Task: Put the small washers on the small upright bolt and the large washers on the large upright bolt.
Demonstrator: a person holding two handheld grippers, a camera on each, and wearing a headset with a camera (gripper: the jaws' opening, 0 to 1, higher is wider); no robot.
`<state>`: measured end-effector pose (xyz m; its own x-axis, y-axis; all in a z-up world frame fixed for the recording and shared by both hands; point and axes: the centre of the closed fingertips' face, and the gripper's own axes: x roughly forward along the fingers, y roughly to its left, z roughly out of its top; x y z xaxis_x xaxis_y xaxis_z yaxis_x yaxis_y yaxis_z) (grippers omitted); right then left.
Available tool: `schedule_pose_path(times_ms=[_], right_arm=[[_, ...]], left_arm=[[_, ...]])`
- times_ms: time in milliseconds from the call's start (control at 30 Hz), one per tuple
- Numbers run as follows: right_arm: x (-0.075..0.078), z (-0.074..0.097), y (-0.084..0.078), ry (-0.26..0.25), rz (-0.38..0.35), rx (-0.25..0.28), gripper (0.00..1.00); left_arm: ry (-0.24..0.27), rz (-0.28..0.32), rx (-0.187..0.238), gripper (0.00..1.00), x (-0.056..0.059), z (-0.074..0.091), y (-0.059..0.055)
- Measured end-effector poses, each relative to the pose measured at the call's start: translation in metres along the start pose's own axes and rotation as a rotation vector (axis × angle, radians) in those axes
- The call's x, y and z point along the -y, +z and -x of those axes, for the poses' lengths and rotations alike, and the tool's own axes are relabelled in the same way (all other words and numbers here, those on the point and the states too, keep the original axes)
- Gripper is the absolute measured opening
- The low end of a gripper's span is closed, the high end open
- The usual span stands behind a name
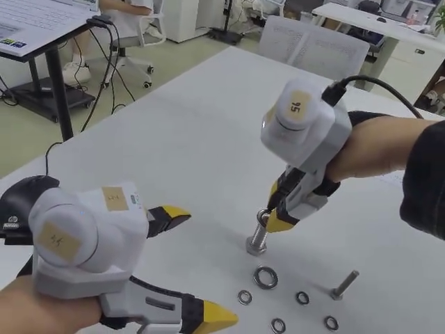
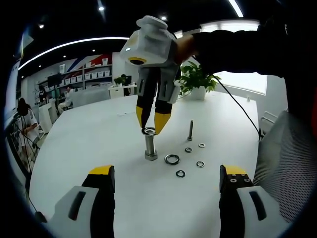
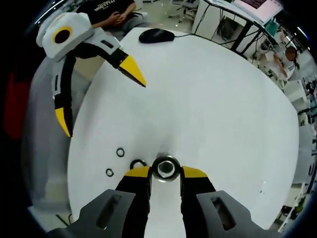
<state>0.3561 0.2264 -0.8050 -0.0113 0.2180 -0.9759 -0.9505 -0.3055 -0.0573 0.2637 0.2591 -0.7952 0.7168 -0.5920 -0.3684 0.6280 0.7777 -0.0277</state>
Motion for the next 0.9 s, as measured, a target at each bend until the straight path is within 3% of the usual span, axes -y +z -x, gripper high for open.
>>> schedule_pose_path(times_ms=[900], right_arm=[[0.000,-0.028,-0.005,0.028,-0.020,-0.013,0.22]], left_arm=[[0.003,0.009,-0.001,0.87,-0.001,-0.001,-0.001]])
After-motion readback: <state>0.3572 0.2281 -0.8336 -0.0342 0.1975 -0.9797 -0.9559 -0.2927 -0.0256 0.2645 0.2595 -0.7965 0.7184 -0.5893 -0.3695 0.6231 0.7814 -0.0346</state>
